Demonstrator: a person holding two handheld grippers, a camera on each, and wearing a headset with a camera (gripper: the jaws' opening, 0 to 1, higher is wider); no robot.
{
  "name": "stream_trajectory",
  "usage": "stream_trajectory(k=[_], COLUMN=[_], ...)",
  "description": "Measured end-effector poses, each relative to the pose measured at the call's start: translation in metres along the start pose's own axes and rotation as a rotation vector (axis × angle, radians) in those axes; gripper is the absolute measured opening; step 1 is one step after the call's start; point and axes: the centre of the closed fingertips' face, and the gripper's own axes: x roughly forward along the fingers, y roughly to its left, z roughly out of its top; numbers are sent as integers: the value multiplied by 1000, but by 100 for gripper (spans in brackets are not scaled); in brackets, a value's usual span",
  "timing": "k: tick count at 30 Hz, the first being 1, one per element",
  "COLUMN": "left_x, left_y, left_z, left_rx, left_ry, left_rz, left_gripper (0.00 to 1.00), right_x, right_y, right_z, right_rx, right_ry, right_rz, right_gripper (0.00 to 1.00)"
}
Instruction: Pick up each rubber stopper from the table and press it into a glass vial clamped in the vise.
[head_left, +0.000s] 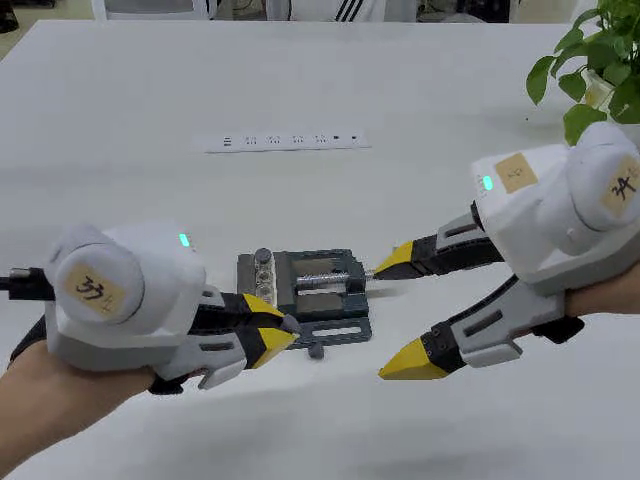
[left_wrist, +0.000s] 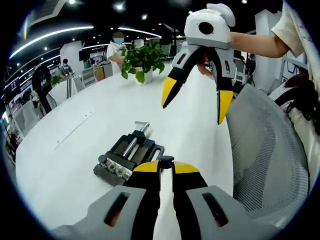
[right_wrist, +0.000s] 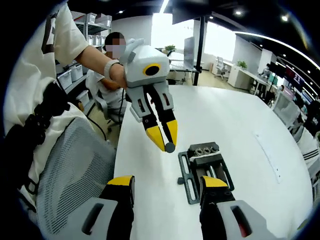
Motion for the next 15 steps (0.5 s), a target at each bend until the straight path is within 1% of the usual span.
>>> stream_trajectory(k=[1, 2, 3, 5, 6, 9, 10, 11, 12, 13, 15], left_x=[-2, -3, -4, -6, -8, -12, -13, -15, -17, -18, -19], left_y=[-2, -3, -5, -6, -8, -11, -12, -14, -16, -16, -16], left_z=[2, 3, 4, 7, 11, 19, 22, 28, 31, 30, 29], left_rx=[2, 6, 20, 17, 11, 27, 25, 19, 19, 24, 33], left_ry=[-11, -13, -20, -31, -48, -86, -107, -145, -169, -162, -168], left_rz=[2, 2, 7, 7, 4, 5, 3, -7, -17, -9, -9], left_gripper=[5, 5, 5, 5, 5, 5, 5, 5, 5, 5, 5], right_x=[0, 1, 2, 4, 7, 13, 14, 16, 17, 19, 20], right_y=[1, 1, 2, 3, 3, 6, 7, 9, 9, 11, 12], right_z=[5, 7, 10, 14, 16, 20, 21, 23, 24, 26, 29], right_rx=[-17, -31, -43, -56, -63, -79, -83, -97, -107, -117, -129], right_ry=[4, 9, 13, 19, 28, 41, 44, 47, 50, 57, 60], right_rz=[12, 17, 25, 42, 48, 72, 82, 92, 96, 106, 116], right_gripper=[48, 47, 48, 47, 47, 43, 42, 41, 40, 39, 34])
